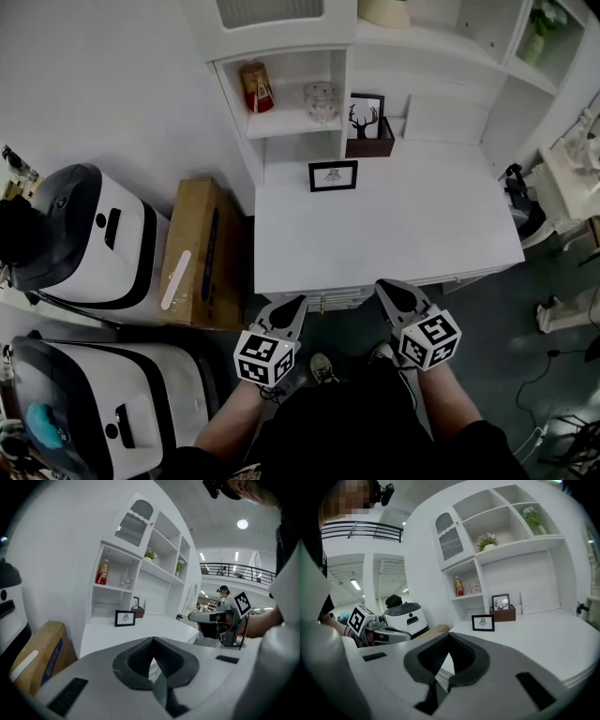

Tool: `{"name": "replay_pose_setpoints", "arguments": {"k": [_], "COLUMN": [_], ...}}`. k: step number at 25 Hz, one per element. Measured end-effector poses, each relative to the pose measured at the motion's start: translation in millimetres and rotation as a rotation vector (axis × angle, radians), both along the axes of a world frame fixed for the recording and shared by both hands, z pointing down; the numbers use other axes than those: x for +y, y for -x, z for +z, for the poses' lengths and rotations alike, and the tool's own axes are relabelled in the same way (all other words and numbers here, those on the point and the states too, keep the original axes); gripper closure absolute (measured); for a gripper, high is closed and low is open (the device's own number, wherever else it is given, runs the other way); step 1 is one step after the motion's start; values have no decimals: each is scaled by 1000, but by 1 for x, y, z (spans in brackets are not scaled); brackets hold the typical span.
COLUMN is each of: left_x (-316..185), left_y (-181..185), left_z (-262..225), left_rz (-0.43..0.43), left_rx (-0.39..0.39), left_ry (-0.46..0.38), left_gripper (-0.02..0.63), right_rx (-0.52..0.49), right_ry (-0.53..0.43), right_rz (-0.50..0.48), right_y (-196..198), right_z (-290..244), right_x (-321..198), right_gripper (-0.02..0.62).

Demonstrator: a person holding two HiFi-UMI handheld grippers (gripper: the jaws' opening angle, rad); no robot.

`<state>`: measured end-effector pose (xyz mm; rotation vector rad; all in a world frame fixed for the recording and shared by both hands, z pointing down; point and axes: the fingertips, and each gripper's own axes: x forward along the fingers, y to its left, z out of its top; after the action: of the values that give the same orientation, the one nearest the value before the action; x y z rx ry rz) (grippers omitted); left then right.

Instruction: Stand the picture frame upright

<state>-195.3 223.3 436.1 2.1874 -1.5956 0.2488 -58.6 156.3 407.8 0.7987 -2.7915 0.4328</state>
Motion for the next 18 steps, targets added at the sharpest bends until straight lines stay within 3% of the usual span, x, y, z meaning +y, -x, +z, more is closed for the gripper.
{"name": "replay_pose_setpoints", "arguments": {"k": [18], "left_x": [-1], "left_y": [-11], "left_z": [-4], "left_rz": [0], "left_rx": [-4], "left_ry": [-10], "left_gripper": [601], "right_rx": [-1], "right_ry": [27], "right_rz": [-25], "right_y": [-3], "right_z": [8], "right_x": [15], "right_gripper": [592]}}
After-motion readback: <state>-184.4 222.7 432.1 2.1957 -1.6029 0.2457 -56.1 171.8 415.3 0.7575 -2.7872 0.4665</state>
